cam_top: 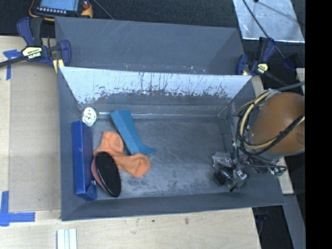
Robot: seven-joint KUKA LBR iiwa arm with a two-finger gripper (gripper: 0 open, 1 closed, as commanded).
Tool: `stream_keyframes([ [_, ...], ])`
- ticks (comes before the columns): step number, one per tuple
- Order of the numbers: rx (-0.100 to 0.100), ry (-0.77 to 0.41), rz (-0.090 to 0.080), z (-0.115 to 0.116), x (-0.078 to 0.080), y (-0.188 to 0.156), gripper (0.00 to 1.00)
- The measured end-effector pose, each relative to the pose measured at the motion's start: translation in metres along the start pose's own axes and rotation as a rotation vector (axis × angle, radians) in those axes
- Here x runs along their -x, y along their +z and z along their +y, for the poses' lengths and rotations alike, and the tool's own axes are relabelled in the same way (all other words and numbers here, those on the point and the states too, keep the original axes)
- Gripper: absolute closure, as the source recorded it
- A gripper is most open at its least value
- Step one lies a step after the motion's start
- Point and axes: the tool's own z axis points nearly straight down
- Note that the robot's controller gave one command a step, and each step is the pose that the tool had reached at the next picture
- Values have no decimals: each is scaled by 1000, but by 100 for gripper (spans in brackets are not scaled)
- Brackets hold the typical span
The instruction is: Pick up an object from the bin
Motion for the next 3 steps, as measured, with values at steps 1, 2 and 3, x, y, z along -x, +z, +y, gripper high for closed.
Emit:
stream_keyframes([
  [1, 0, -1, 0, 0, 0, 0, 100],
  [2, 1, -10, 1, -17, 12, 0, 100],
  [3, 2, -31, -4, -26, 15, 1, 100],
])
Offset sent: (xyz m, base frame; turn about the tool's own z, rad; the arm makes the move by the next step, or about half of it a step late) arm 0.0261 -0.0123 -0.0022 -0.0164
